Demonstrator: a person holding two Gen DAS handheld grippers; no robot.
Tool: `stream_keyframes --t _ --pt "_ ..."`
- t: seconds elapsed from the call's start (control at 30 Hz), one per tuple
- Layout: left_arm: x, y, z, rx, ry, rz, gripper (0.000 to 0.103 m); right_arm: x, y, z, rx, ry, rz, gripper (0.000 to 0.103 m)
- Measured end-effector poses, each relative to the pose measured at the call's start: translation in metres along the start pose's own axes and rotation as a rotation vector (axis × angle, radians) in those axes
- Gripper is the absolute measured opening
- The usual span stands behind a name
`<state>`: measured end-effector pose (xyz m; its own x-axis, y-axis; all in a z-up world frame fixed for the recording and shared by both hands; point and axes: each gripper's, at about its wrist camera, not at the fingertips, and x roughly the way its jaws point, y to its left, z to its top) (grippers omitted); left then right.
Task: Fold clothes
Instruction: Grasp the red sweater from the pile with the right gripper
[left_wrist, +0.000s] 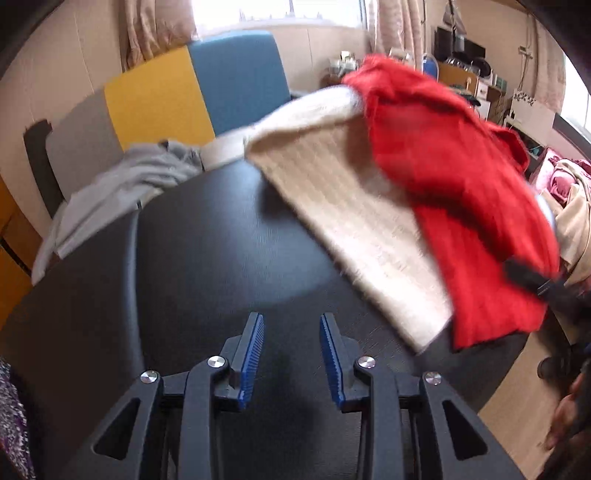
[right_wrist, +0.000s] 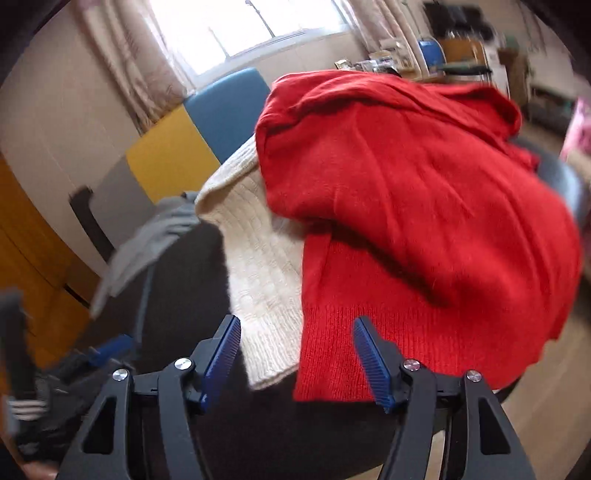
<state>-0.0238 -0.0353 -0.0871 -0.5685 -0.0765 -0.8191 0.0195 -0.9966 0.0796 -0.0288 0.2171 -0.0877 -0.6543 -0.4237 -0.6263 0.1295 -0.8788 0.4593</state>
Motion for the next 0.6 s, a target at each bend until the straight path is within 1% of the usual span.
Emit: stream_keyframes --t 0.1,0.17,0.2,0.27,0.37,0.43,0.57,0.6 --pt "0.024 0.015 -0.011 -0.036 0.073 -0.015 0.031 -0.002 -0.013 0.017 0.071 -0.058 0.062 0.062" --pt "0.04 0.028 -0.02 -0.072 0.117 -0.023 0.031 -0.003 -0.02 0.035 0.102 -0.107 0.072 0.062" --pt "0.044 0.035 -0.023 -0.096 0.122 -0.046 0.032 -0.005 -0.023 0.048 0.111 -0.133 0.075 0.062" --pt "0.044 0.045 -0.026 -0.131 0.096 -0.09 0.033 -0.003 -0.024 0.071 0.11 -0.173 0.06 0.063" --pt "0.046 0.054 -0.028 -0.137 0.079 -0.135 0.034 0.014 -0.026 0.108 0.101 -0.185 -0.001 0.063" --pt "0.046 0.06 -0.031 -0.152 0.065 -0.18 0.035 0.025 -0.024 0.127 0.074 -0.18 -0.044 0.063" --pt "0.044 0.07 -0.036 -0.209 0.034 -0.261 0.037 0.052 -0.015 0.162 -0.016 -0.167 -0.112 0.063" --pt "0.043 0.074 -0.038 -0.232 0.028 -0.283 0.037 0.058 -0.012 0.171 -0.049 -0.175 -0.155 0.063"
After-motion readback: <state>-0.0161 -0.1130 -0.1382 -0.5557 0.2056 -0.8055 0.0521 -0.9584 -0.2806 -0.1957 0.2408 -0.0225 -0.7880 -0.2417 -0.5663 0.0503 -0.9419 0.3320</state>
